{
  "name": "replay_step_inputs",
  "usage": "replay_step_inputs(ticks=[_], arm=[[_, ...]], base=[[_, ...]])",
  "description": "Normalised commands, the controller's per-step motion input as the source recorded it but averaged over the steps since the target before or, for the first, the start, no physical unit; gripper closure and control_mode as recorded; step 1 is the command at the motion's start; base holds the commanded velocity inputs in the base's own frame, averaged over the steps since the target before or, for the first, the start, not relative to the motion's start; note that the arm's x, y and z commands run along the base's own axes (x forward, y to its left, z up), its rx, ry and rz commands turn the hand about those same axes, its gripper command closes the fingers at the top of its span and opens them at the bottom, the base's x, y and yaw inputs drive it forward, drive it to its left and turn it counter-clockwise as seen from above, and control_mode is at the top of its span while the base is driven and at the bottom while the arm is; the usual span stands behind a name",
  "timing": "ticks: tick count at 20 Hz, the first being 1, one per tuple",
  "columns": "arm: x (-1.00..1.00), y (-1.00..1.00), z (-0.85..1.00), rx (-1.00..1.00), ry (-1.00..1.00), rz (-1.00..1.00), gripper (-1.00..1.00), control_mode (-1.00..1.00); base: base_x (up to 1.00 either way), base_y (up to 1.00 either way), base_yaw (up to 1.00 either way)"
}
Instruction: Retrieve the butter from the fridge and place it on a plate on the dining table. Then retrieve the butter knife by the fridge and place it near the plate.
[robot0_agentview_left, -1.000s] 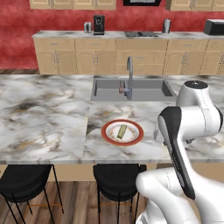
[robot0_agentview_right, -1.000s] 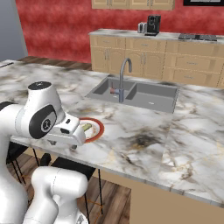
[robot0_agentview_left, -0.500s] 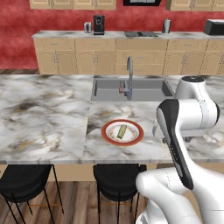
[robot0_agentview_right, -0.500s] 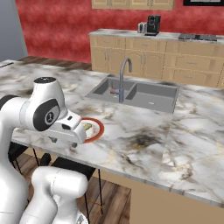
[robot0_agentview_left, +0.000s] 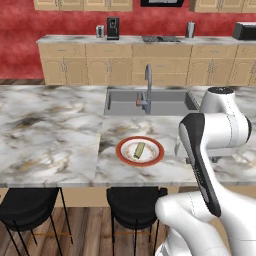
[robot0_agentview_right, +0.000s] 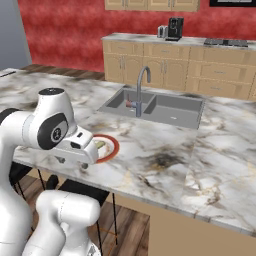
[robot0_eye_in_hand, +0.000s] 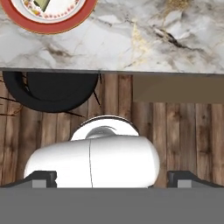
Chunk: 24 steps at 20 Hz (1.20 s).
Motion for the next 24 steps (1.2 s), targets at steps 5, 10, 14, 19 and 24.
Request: replay_step_inputs(ticks=[5,10,14,19,24], arm=[[0.00,0.00,0.00,0.00,0.00,0.00,-1.00,1.00],[0.00,0.00,0.00,0.00,0.00,0.00,-1.00,1.00],[0.00,0.00,0.00,0.00,0.00,0.00,-1.00,1.00],[0.00,0.00,0.00,0.00,0.00,0.00,-1.00,1.00],[0.00,0.00,0.00,0.00,0.00,0.00,-1.00,1.00]], base=[[-0.36,0.64,-0.04],[-0.09,1.00,0.13],[-0.21,0.91,0.61],[-0.39,0.84,0.82],[-0.27,0.91,0.75]])
